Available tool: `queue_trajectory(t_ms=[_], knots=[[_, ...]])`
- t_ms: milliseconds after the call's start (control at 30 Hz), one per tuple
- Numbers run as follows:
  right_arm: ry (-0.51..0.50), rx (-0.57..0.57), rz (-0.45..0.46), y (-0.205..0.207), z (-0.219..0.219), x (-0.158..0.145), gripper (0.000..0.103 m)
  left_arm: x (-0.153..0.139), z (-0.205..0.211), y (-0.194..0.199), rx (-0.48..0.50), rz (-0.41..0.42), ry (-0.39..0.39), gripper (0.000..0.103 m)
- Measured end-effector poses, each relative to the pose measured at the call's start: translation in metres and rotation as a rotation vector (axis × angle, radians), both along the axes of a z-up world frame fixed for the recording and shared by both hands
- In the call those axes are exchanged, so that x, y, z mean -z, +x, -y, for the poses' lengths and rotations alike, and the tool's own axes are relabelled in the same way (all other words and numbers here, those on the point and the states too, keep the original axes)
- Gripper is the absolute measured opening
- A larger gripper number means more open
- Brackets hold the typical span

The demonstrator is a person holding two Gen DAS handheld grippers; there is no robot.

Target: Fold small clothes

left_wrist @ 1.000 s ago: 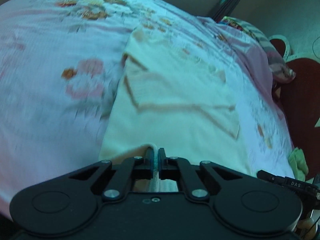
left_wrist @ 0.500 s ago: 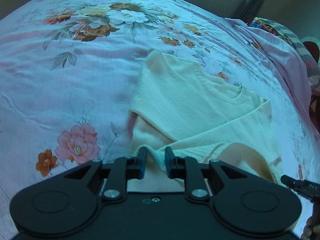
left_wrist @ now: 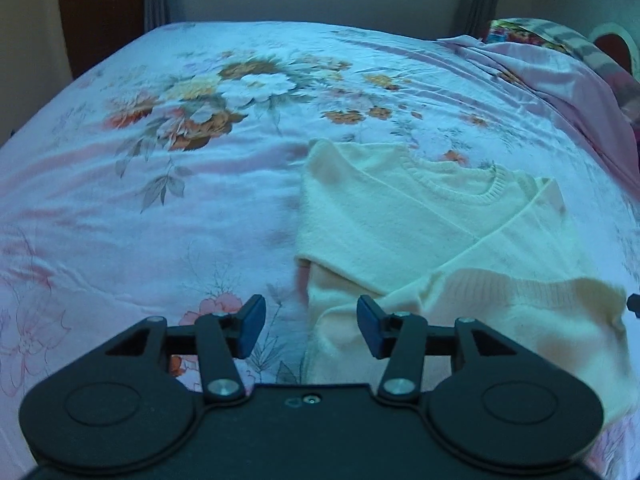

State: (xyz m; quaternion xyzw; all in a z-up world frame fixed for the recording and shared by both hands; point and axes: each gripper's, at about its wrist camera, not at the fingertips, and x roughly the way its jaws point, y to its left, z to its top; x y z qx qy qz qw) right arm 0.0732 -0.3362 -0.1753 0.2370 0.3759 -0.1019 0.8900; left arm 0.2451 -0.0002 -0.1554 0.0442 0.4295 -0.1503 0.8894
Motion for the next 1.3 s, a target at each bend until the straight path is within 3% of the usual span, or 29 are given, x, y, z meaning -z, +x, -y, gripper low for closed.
queue_trajectory(t_ms=[167,300,433,567,800,867,900,933,967,1033,1200,1300], knots=[[-0.036,-0.037,-0.019,-0.005,-0.015,0.009,0.054,0.005,-0.001,-0.005,0.036,0.002,0.01,0.048],[-0.066,-0.069,-0.016,0.0,-0.017,0.013,0.054,0.012,-0.012,-0.003,0.062,-0.008,-0.026,0.04],[-0.057,-0.075,-0.02,0.011,-0.013,0.021,0.054,0.016,-0.008,0.007,0.091,-0.007,-0.051,0.04],[-0.041,-0.085,-0.022,0.021,-0.008,0.029,0.054,0.022,0.013,0.019,0.131,0.013,-0.011,0.04],[-0.034,-0.053,-0.017,0.033,0.005,0.037,0.054,0.044,0.025,0.035,0.145,-0.045,0.012,0.042],[-0.036,-0.06,-0.023,0.037,0.007,0.039,0.054,0.044,0.025,0.034,0.149,-0.049,0.005,0.04],[-0.031,-0.074,-0.018,0.037,0.007,0.04,0.054,0.043,0.024,0.033,0.153,-0.058,-0.011,0.033],[-0.025,-0.095,-0.013,0.038,0.005,0.039,0.037,0.042,0.024,0.032,0.154,-0.062,-0.02,0.024],[-0.028,-0.112,-0.018,0.038,0.002,0.038,0.007,0.041,0.024,0.031,0.153,-0.06,-0.024,0.019],[-0.039,-0.122,-0.006,0.036,-0.001,0.035,0.006,0.036,0.023,0.027,0.153,-0.052,-0.037,0.01],[-0.056,-0.152,0.002,0.036,-0.002,0.031,0.006,0.035,0.025,0.025,0.166,-0.039,-0.013,0.011],[-0.123,-0.129,0.005,0.037,-0.004,0.027,0.006,0.039,0.026,0.028,0.156,-0.052,0.005,0.018]])
